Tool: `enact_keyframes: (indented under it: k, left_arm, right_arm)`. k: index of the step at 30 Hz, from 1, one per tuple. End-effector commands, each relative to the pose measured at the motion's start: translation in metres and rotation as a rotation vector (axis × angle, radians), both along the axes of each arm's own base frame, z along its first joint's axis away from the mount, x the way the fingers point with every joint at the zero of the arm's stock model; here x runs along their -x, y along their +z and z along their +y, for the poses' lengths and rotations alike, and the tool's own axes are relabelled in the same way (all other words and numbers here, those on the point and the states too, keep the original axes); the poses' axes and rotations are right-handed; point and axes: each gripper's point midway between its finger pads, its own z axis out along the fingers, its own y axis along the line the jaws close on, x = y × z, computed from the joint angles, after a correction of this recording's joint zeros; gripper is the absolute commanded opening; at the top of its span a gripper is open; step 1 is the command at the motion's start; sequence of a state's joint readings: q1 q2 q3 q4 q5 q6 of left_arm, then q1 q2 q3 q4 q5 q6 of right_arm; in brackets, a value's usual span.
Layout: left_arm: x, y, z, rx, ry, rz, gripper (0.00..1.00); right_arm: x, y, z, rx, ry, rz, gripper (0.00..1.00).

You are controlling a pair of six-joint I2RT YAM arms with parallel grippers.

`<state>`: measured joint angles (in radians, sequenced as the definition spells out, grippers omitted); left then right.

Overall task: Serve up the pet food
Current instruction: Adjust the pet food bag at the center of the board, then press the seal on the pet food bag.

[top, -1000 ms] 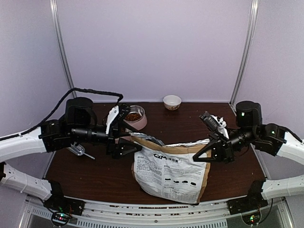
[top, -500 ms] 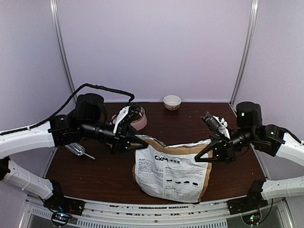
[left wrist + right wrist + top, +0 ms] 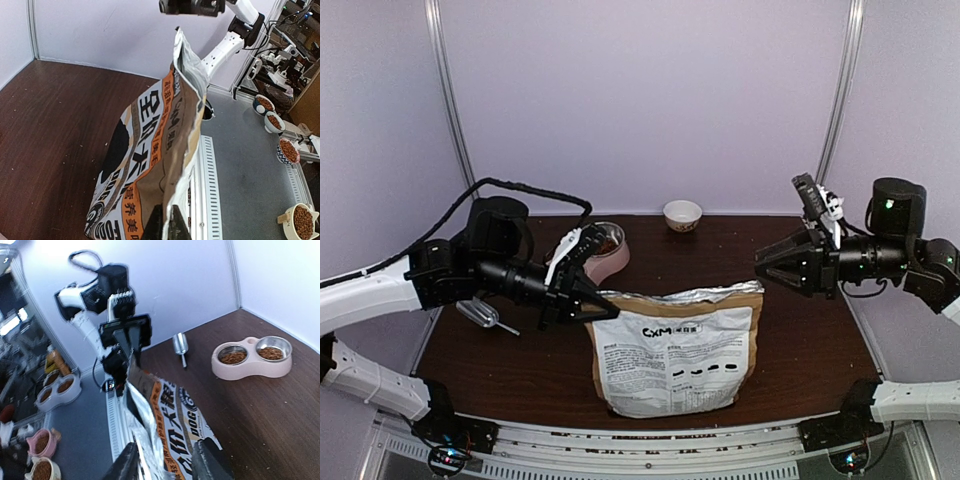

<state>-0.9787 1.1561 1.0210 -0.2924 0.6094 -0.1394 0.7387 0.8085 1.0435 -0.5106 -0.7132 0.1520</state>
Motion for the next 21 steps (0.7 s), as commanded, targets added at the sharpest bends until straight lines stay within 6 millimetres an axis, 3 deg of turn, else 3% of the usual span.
enact_keyframes:
  k: [1, 8, 10, 14, 21]
  left_arm:
    - [-0.001, 0.068, 0.004, 0.122, -0.013, -0.122, 0.00]
    - [-0.028, 0.069, 0.012, 0.118, 0.017, -0.133, 0.00]
    - [-0.029, 0.069, 0.012, 0.127, 0.001, -0.125, 0.00]
    - [-0.027, 0.063, 0.010, 0.120, -0.039, -0.134, 0.00]
    - [-0.032, 0.049, 0.005, 0.099, -0.082, -0.174, 0.00]
  right_arm:
    - [-0.035, 0.003, -0.024, 0.086, -0.241, -0.068, 0.51]
    - [-0.048, 0.017, -0.009, 0.131, -0.261, -0.033, 0.82]
    - [-0.049, 0.020, -0.003, 0.150, -0.286, -0.045, 0.87]
    - [-0.033, 0.027, 0.027, 0.157, -0.217, -0.076, 0.95]
    - [-0.017, 0.002, 0.076, 0.366, -0.065, -0.104, 1.00]
